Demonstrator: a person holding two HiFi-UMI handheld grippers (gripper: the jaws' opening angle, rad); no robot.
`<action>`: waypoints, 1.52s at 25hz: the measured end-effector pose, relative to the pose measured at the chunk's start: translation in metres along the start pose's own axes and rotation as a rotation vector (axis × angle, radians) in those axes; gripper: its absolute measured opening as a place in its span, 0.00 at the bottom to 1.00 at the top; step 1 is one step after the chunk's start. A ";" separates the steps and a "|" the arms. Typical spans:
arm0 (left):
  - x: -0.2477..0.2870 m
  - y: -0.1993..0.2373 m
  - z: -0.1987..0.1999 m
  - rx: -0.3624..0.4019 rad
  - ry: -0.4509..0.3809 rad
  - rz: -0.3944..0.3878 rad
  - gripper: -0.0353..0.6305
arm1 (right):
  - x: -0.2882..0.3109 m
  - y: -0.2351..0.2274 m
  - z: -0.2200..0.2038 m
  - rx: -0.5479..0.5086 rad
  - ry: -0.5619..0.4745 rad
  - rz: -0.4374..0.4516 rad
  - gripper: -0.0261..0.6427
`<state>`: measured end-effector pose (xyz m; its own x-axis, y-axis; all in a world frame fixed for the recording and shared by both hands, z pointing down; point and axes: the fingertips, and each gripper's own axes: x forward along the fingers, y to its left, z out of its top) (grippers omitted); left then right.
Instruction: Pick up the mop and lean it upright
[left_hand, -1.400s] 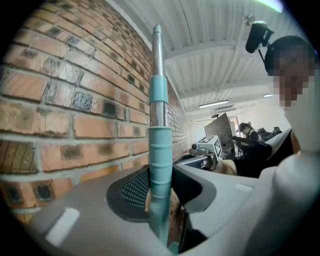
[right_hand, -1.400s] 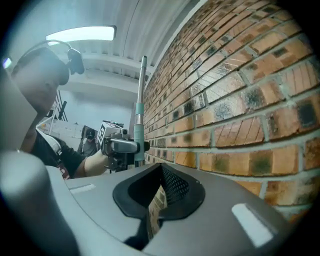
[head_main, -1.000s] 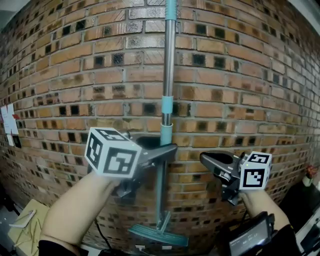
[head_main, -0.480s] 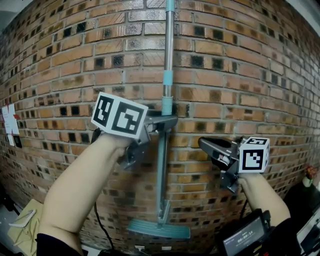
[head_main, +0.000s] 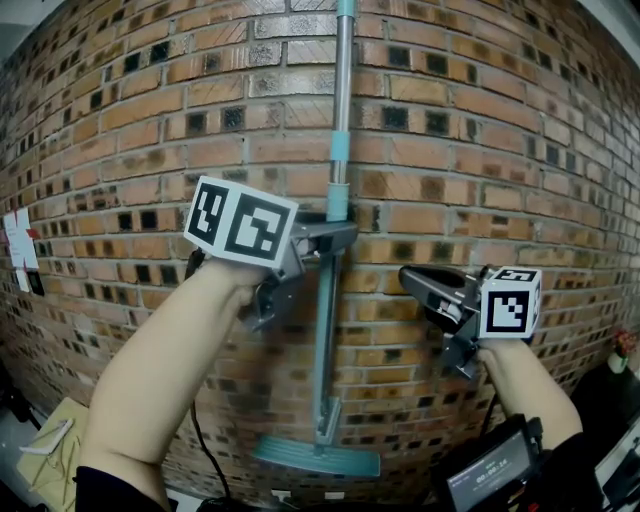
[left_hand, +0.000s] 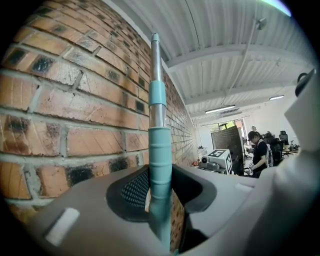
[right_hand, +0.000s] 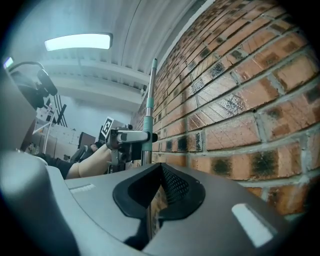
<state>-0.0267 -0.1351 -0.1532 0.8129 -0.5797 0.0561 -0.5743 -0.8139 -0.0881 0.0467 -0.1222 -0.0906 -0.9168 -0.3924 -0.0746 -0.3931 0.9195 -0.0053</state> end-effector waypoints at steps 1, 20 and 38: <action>0.001 0.001 0.000 0.000 -0.002 0.003 0.25 | 0.000 -0.001 -0.001 0.002 0.000 0.000 0.06; 0.004 0.009 -0.011 -0.012 0.022 0.015 0.25 | 0.001 -0.009 -0.007 0.013 0.012 -0.001 0.06; 0.000 -0.002 -0.094 -0.016 0.064 0.026 0.25 | 0.009 -0.010 -0.054 -0.032 0.070 -0.015 0.06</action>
<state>-0.0350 -0.1371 -0.0597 0.7903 -0.6013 0.1179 -0.5967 -0.7990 -0.0744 0.0381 -0.1365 -0.0375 -0.9128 -0.4083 -0.0047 -0.4083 0.9125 0.0260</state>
